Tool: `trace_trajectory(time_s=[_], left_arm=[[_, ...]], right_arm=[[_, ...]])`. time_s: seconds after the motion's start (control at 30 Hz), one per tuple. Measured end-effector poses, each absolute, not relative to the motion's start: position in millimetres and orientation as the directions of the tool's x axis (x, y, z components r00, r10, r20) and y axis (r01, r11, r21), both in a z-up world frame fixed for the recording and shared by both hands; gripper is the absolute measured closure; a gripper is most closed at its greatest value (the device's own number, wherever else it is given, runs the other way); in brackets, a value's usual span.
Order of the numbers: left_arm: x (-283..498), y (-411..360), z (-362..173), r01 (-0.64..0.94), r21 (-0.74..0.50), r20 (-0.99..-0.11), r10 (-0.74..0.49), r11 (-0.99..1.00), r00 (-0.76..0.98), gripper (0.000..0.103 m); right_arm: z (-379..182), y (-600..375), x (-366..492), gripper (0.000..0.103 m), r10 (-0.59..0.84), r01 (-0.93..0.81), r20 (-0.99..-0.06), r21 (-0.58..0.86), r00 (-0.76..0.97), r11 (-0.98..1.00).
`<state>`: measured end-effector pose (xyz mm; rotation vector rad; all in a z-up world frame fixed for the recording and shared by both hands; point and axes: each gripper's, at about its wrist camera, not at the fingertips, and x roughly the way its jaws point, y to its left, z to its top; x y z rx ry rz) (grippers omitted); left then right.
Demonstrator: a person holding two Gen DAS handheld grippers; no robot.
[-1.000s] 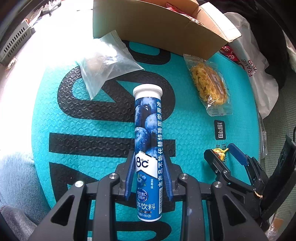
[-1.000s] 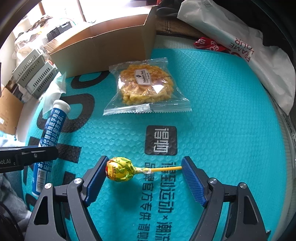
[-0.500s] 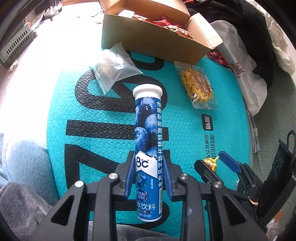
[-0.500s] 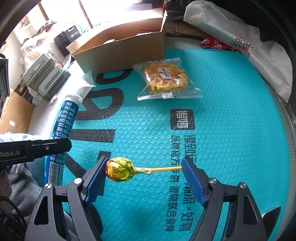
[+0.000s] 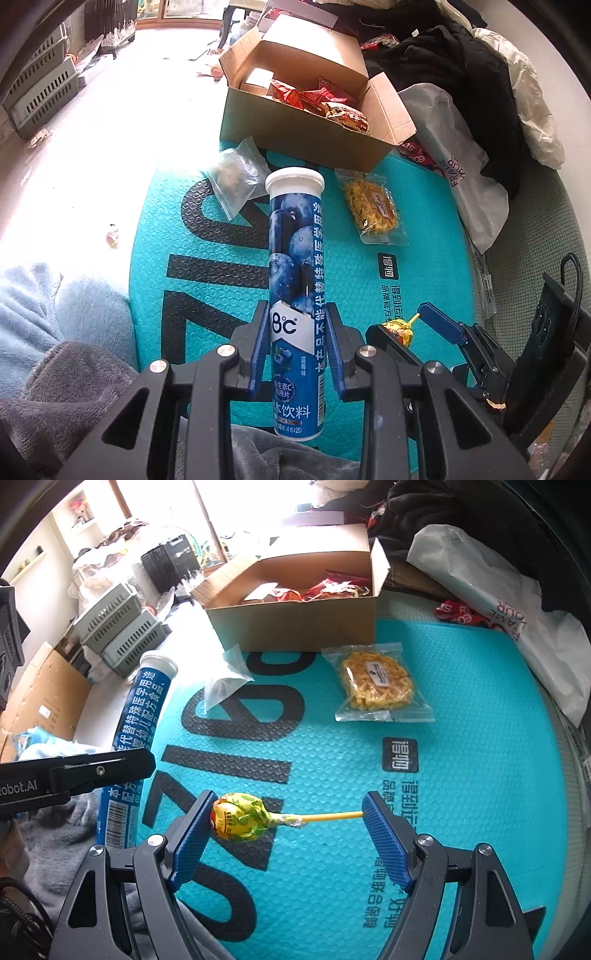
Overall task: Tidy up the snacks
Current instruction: 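Lift the blue tube and lollipop and carry them over the cardboard box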
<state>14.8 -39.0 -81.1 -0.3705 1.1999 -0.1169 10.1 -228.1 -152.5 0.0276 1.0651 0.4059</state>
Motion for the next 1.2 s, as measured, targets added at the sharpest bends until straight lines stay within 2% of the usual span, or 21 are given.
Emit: trace_trajectory(time_s=[0.63, 1.2], left_arm=[[34, -21, -12, -0.073, -0.346, -0.832, -0.270, 0.935, 0.484, 0.075], [130, -18, 39, -0.003, -0.361, -0.746, -0.287, 0.933, 0.600, 0.075]], right_arm=[[-90, -203, 34, 0.023, 0.413, -0.390, -0.789, 0.240, 0.455, 0.889], [-29, -199, 122, 0.023, 0.434, -0.426, -0.686, 0.196, 0.584, 0.883]])
